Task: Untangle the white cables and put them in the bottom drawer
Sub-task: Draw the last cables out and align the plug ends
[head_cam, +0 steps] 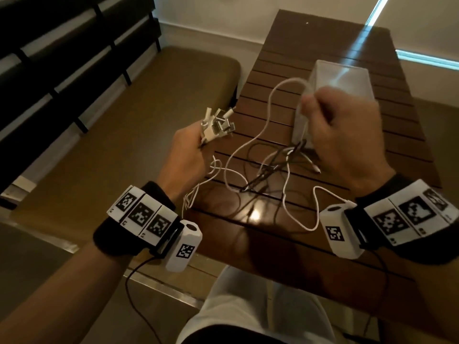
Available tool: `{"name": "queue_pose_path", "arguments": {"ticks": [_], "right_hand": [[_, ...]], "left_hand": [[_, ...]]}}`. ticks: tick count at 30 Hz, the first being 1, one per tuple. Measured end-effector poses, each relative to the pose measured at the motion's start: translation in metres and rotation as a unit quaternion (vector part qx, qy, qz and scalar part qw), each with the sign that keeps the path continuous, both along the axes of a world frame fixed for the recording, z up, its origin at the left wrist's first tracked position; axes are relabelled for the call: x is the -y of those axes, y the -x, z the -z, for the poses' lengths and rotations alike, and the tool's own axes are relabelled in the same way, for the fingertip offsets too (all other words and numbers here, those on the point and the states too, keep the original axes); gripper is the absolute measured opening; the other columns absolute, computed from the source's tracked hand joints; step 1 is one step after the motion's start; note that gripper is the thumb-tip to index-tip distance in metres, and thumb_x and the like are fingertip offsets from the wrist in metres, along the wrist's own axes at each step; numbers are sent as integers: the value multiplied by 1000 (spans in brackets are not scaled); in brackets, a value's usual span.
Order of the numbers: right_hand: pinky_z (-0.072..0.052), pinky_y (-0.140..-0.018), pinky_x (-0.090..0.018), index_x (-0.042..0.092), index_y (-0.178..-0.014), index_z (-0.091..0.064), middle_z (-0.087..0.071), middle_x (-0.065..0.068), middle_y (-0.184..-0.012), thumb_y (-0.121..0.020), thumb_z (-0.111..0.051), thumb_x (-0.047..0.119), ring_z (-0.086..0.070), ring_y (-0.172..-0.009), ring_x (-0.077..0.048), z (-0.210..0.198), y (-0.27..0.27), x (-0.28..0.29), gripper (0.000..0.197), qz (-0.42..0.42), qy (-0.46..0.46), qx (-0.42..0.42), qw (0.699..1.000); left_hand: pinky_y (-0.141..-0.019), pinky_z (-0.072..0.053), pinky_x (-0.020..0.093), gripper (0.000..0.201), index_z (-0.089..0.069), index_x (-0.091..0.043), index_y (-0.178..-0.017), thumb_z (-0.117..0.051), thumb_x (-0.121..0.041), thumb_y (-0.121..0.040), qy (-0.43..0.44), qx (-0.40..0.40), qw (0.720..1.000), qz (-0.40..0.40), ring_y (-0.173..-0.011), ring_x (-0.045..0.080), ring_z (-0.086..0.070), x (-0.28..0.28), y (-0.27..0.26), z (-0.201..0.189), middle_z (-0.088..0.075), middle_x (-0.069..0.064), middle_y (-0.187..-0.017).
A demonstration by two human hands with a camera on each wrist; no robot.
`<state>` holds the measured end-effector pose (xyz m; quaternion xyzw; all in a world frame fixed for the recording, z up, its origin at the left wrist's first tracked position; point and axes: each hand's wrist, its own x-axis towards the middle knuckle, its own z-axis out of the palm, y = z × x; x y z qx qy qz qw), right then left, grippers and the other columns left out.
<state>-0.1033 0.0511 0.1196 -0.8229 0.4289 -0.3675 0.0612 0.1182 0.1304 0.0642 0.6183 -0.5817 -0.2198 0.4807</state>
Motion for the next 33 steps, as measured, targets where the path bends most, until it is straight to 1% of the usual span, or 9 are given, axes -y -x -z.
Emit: {"name": "queue_pose_path", "arguments": {"ticks": [2, 6, 10, 13, 16, 18, 24, 27, 33], "right_hand": [[-31, -51, -16, 13, -85, -67, -54, 7, -62, -101, -47, 38, -48, -54, -5, -2, 2, 2, 36, 14, 3, -69, 998], [-27, -49, -13, 18, -73, -52, -41, 13, -58, -102, -47, 30, -39, -51, -1, -8, 0, -7, 32, -36, 61, 80, 994], [-37, -56, -32, 20, -72, -46, -44, 9, -58, -102, -45, 34, -41, -53, -7, 9, -9, -10, 34, -120, -103, -179, 971], [-45, -55, -39, 18, -84, -51, -54, 3, -61, -101, -38, 40, -51, -54, -15, 23, -11, -14, 30, -158, -106, -190, 963], [-47, -55, -39, 16, -107, -61, -64, -1, -69, -99, -41, 33, -57, -57, -21, 34, -11, -16, 27, -176, -102, -139, 969], [-38, -52, -33, 17, -99, -61, -58, 4, -66, -100, -49, 27, -49, -54, -15, 42, -8, -15, 16, -173, -111, -143, 968], [-28, -52, -27, 21, -76, -46, -48, 6, -65, -99, -53, 30, -43, -58, -4, 72, 2, -5, 26, -115, -207, -226, 945], [-37, -58, -29, 21, -82, -52, -54, 4, -74, -99, -53, 27, -53, -69, -13, 79, 1, 0, 18, -75, -245, -238, 937], [-48, -67, -35, 30, -101, -64, -66, 1, -96, -95, -49, 17, -61, -89, -26, 78, 8, 2, 21, -31, -216, -276, 936]], "left_hand": [[-90, -50, 38, 24, -69, -25, -112, -52, -16, -98, 12, -7, 1000, 3, -102, 17, -64, -2, 2, -2, -70, -1, -106], [-100, -47, 46, 28, -64, -27, -120, -49, -23, -97, 55, -61, 997, 15, -111, 15, -63, -3, 8, -8, -67, 1, -120], [-70, -51, 41, 27, -62, -12, -123, -51, -11, -98, 41, -90, 995, 25, -82, 17, -64, -3, 21, -16, -70, -5, -111], [-72, -53, 30, 18, -65, -7, -109, -55, -3, -95, 40, 0, 996, 77, -84, 7, -65, 1, 23, -14, -69, -4, -94], [-60, -35, 18, 22, -56, -25, -80, -57, -7, -92, -1, 177, 975, 134, -69, 4, -53, 3, 28, -10, -57, -11, -78], [-56, -28, 13, 29, -52, -34, -75, -57, -11, -93, -16, 201, 974, 102, -62, 0, -48, 3, 28, -11, -50, -17, -70], [-55, -39, 23, 27, -61, -33, -78, -55, -16, -97, 18, 134, 991, -7, -58, 0, -50, 6, 8, -10, -56, -19, -69], [-49, -36, 12, 23, -66, -22, -84, -51, -14, -99, 9, 3, 999, -46, -53, -3, -50, 3, 8, -11, -58, -15, -73], [-47, -36, 24, 25, -61, -25, -83, -46, -22, -102, 61, -155, 983, -83, -51, 2, -45, 2, -5, -12, -59, -8, -78]]}}
